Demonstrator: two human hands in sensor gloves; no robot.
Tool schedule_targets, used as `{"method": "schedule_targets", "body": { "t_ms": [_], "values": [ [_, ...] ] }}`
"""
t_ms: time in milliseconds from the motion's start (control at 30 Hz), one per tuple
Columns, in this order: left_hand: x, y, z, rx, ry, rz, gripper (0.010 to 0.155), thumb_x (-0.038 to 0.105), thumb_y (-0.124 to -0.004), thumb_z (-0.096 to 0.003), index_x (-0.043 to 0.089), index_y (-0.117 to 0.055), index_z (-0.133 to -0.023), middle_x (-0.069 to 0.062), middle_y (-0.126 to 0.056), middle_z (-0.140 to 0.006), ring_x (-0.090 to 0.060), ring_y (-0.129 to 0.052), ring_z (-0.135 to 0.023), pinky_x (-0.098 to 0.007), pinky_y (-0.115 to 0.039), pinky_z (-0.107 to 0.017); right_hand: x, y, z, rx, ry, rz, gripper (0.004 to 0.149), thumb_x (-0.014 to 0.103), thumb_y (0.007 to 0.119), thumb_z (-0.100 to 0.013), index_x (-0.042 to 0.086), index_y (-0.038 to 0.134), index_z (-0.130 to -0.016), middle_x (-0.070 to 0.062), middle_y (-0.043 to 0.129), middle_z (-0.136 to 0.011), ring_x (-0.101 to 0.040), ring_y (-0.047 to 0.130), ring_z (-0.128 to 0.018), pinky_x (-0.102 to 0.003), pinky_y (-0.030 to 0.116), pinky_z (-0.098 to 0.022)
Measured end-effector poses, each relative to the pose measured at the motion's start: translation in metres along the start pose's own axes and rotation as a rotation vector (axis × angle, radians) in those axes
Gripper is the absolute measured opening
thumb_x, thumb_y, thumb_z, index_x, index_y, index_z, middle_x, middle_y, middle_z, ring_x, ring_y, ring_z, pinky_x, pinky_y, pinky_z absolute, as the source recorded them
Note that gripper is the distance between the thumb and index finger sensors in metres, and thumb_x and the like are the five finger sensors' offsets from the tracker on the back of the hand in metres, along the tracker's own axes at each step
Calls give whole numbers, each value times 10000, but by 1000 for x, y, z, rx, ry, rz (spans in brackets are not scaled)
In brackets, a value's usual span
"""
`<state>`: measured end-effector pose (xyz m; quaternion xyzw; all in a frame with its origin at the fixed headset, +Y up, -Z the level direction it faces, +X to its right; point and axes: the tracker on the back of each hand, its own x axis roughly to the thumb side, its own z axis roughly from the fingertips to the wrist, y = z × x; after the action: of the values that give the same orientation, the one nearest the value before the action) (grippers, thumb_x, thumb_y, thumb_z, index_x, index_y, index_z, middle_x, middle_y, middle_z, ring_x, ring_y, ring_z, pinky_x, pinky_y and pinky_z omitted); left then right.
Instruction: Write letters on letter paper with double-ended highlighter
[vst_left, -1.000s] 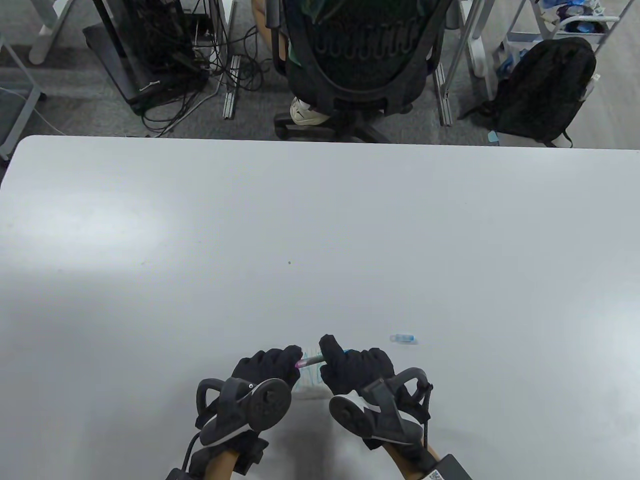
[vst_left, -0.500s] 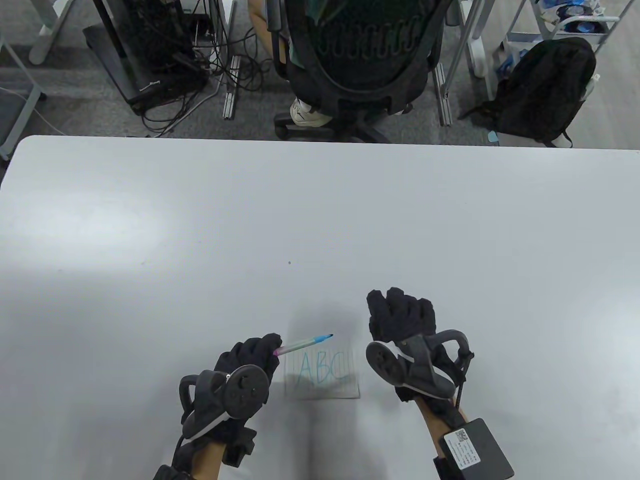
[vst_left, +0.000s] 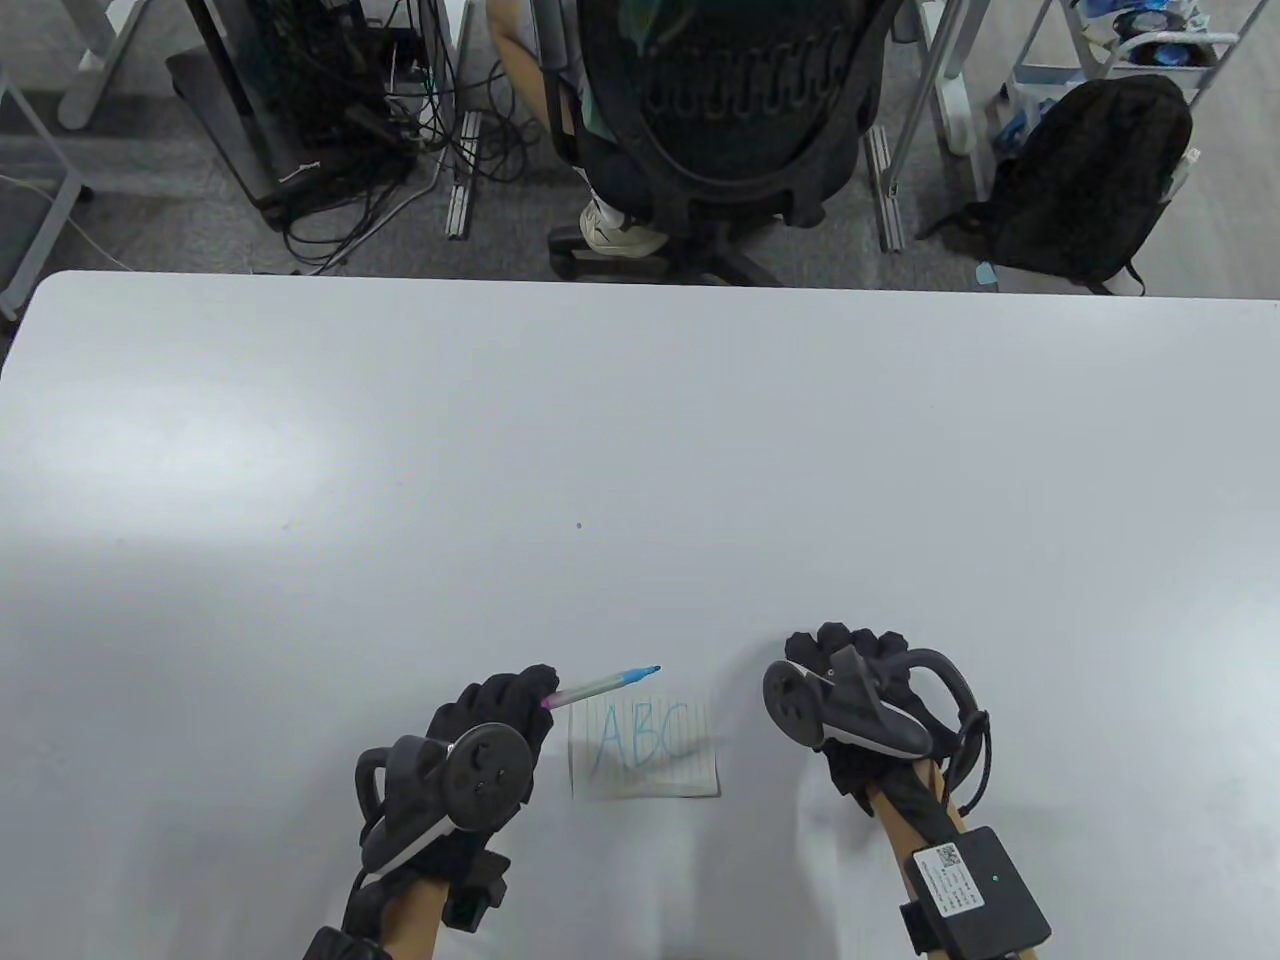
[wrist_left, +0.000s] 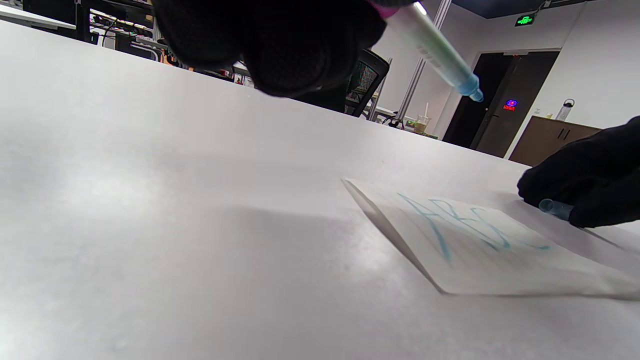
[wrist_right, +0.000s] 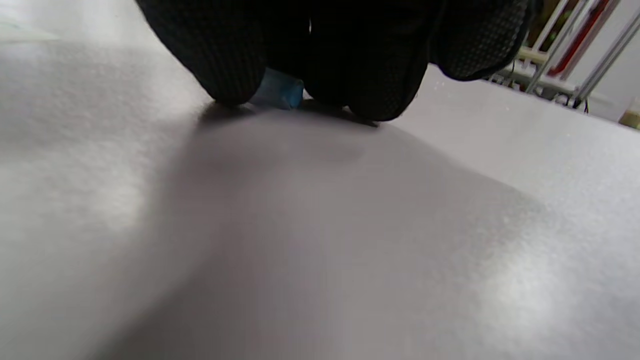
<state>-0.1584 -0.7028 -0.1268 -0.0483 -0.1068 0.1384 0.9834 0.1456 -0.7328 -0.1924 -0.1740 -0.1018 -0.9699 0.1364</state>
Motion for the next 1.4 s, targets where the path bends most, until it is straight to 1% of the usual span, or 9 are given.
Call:
{"method": "schedule_targets", "body": {
  "t_ms": [100, 200, 300, 467, 633, 833, 1000, 1100, 1400],
  "values": [
    [-2, 0, 0, 2, 6, 5, 503, 346, -532, -613, 232, -546, -1103, -17, -734, -1046, -179, -847, -865, -489, -731, -745, 3, 2, 0, -55, -13, 55, 484, 312, 760, -527, 92, 735, -957, -202, 815, -916, -403, 879, -776, -675, 668, -635],
    [-3, 1, 0, 2, 10, 7, 503, 347, -533, -613, 234, -548, -1103, -14, -736, -1046, -178, -847, -865, -489, -731, -744, 1, 4, 1, -67, -11, 34, 495, 358, 768, -518, 84, 748, -930, -197, 825, -889, -396, 883, -758, -674, 667, -636],
    [-4, 1, -1, 2, 12, 14, 501, 347, -534, -613, 240, -549, -1102, -14, -734, -1048, -177, -845, -868, -488, -731, -745, -2, 7, 5, -118, -15, 20, 499, 383, 774, -502, 101, 754, -913, -180, 835, -876, -379, 896, -746, -666, 679, -634],
    [-5, 1, -1, 2, 15, 28, 500, 349, -538, -613, 243, -556, -1101, -13, -734, -1052, -179, -846, -872, -488, -731, -746, 4, -1, 25, -265, -48, -49, 506, 390, 765, -497, 98, 743, -910, -193, 867, -862, -375, 948, -719, -638, 721, -621],
    [-2, -2, -2, -16, -5, 51, 498, 353, -542, -612, 259, -558, -1101, -9, -729, -1061, -176, -844, -882, -486, -729, -750, 23, -12, 48, -351, -83, -142, 514, 382, 748, -505, 71, 718, -912, -189, 909, -796, -334, 1000, -637, -611, 778, -586],
    [8, 0, 4, -25, -58, 75, 495, 361, -549, -608, 281, -571, -1095, -1, -727, -1069, -169, -844, -893, -482, -729, -758, 36, -15, 60, -372, -91, -172, 509, 355, 733, -518, 73, 684, -939, -193, 873, -816, -335, 971, -638, -625, 762, -587],
    [19, 0, 7, -49, -113, 89, 493, 363, -557, -604, 294, -586, -1091, 0, -732, -1069, -167, -847, -894, -482, -729, -759, 44, -19, 68, -414, -117, -175, 506, 344, 732, -523, 76, 684, -949, -197, 866, -826, -342, 960, -651, -631, 751, -592],
    [23, -1, 8, -52, -123, 55, 494, 364, -558, -603, 290, -589, -1090, 4, -738, -1064, -164, -852, -889, -481, -732, -757, 45, -19, 68, -420, -126, -178, 506, 339, 734, -524, 70, 691, -950, -200, 869, -827, -348, 959, -653, -632, 748, -593],
    [31, -4, 9, -66, -152, 38, 493, 366, -557, -603, 289, -588, -1089, 5, -739, -1063, -163, -853, -887, -480, -732, -757, 53, -21, 71, -429, -165, -162, 508, 339, 729, -527, 72, 686, -956, -201, 864, -839, -350, 956, -667, -630, 742, -598]
  ]
}}
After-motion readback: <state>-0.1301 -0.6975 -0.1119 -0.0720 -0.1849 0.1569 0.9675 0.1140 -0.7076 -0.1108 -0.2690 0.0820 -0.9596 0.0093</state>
